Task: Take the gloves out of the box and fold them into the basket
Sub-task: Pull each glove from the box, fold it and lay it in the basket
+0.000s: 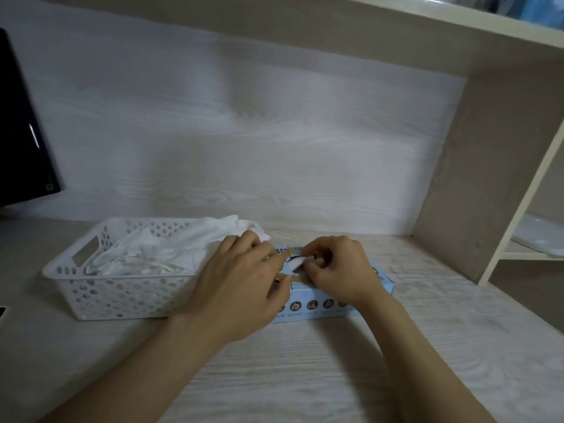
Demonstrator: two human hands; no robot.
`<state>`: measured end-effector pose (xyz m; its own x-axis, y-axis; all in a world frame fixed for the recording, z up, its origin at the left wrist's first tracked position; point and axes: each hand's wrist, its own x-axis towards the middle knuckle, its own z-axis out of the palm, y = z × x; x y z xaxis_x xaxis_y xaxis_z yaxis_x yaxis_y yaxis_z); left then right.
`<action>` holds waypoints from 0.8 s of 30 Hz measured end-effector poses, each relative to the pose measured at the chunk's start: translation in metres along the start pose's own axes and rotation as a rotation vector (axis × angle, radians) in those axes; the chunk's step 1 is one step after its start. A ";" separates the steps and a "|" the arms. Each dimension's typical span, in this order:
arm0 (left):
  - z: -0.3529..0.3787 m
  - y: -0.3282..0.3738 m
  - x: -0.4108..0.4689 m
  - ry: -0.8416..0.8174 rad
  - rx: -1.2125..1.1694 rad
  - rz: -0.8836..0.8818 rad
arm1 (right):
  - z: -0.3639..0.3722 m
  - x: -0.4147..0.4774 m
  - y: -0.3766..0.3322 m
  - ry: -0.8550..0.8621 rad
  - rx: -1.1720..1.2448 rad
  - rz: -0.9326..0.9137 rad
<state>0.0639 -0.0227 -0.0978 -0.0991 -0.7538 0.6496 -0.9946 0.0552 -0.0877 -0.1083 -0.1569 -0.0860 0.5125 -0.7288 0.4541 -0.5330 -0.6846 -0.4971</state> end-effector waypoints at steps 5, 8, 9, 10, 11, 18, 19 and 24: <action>-0.002 0.003 0.000 -0.040 0.036 0.032 | 0.004 0.004 0.004 -0.026 -0.005 -0.029; -0.003 0.004 -0.001 -0.057 0.040 0.035 | 0.007 0.006 0.005 -0.039 -0.016 -0.012; -0.003 0.004 -0.001 -0.060 0.040 0.034 | 0.009 0.008 0.005 -0.035 -0.031 -0.002; -0.004 0.005 -0.001 -0.065 0.043 0.034 | 0.011 0.009 0.004 -0.028 -0.047 0.014; -0.003 0.005 -0.001 -0.073 0.048 0.035 | 0.012 0.010 0.004 -0.016 -0.059 0.026; -0.004 0.004 -0.001 -0.077 0.070 0.044 | 0.014 -0.003 0.003 0.215 -0.025 -0.097; -0.004 0.004 -0.001 -0.074 0.063 0.040 | 0.014 -0.003 0.002 0.229 0.021 -0.101; -0.004 0.003 -0.001 -0.063 0.037 0.034 | 0.010 0.000 0.001 0.304 0.344 -0.060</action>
<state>0.0612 -0.0189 -0.0955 -0.1298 -0.7914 0.5974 -0.9888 0.0585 -0.1372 -0.1020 -0.1571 -0.0938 0.2873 -0.6940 0.6601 -0.2283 -0.7189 -0.6565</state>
